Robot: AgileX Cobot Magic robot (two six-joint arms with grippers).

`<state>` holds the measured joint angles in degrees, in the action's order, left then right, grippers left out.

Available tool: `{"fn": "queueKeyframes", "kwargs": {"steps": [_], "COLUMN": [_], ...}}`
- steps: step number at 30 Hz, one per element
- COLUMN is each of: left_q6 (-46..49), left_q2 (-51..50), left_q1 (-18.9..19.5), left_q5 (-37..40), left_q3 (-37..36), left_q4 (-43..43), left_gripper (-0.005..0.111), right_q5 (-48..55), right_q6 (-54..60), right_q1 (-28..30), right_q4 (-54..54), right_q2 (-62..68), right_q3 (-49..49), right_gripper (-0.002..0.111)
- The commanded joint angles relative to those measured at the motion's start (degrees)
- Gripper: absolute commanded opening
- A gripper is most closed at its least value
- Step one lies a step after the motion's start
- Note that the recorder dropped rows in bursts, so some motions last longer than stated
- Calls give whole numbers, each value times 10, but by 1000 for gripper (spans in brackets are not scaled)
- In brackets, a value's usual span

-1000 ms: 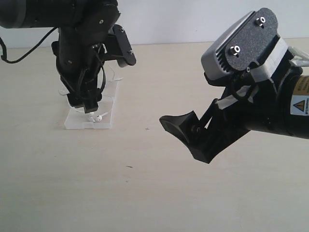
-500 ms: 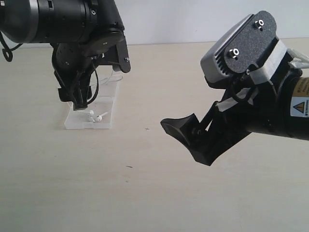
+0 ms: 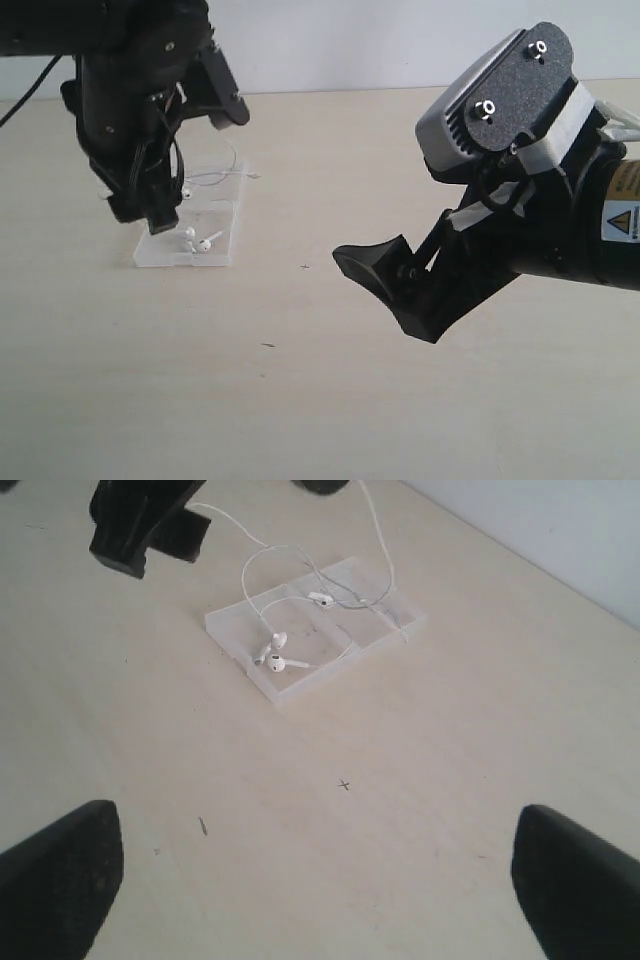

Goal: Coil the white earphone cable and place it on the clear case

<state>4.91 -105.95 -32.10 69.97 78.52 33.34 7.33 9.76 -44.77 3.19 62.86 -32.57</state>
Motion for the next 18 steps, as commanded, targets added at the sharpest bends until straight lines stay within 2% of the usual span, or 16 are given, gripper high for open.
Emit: {"fn": "queueKeyframes", "kwargs": {"steps": [1,7,9,12,16,17,18], "left_q6": [-7,-5,-10,-25,-60,-64,-72], "left_q2": [-12,-6,-6,0,37,53,67], "left_q1": [10,0,0,0,1,1,1], "left_q5": [0,0,0,0,0,-14,-33], "left_q3": [-39,-37,-37,-37,-39,-42,-46], "left_q4": [-26,-20,4,42,56,47,40], "left_gripper": [78,77,72,51,7,1,1], "right_q5": [-2,-3,-2,2,16,19,21], "right_q6": [-1,-8,-10,-10,-10,-10,-10], "right_q1": [-1,-1,-1,-1,-1,-1,-1], "right_q4": [0,0,0,0,0,0,0], "right_q2": [-1,-1,-1,-1,-1,-1,-1], "right_q3": [2,2,2,2,2,2,2], "right_gripper": [105,105,105,105,105,105,105]}}
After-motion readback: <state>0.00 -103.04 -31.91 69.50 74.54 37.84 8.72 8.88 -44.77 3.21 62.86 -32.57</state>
